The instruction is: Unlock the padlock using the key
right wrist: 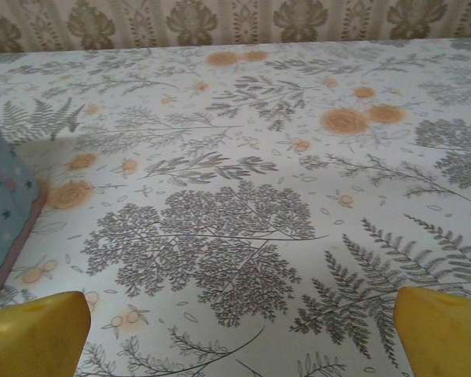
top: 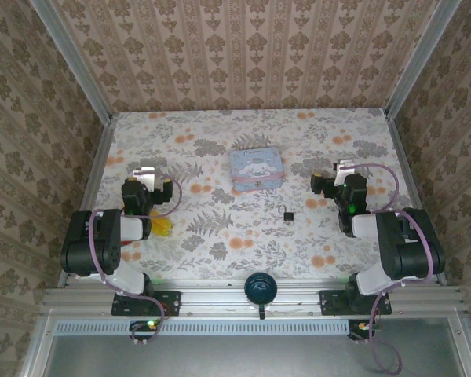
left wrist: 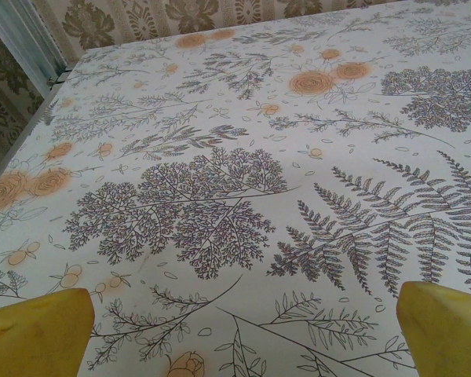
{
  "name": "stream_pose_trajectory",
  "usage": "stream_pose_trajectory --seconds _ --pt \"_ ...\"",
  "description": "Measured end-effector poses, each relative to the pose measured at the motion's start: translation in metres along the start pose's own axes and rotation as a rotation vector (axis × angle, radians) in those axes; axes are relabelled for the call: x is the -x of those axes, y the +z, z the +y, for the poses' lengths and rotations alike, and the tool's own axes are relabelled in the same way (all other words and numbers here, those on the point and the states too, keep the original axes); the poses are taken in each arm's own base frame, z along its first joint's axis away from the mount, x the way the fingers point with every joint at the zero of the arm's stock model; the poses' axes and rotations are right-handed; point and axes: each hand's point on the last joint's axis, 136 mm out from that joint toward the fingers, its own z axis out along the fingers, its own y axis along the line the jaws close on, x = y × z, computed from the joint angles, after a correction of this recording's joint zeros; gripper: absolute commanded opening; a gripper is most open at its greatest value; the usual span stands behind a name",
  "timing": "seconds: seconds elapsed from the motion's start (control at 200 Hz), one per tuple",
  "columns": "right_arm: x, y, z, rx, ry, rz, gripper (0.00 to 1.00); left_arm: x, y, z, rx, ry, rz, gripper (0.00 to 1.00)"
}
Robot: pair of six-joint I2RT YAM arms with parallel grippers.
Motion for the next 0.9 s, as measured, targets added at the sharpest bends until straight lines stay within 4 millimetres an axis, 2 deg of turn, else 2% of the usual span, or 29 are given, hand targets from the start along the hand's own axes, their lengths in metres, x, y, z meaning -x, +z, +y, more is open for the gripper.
stream_pose_trajectory --seconds 0.15,0.9 --pt "-0.0003 0.0 0.0037 0.024 -0.003 0.001 1.0 0.0 0.0 0.0 0.0 0.0 0.0 1.0" --pt "-0.0026 0.0 -0.0032 -0.02 0.0 0.01 1.0 0.0001 0.0 0.0001 0.0 0.0 0.0 1.0"
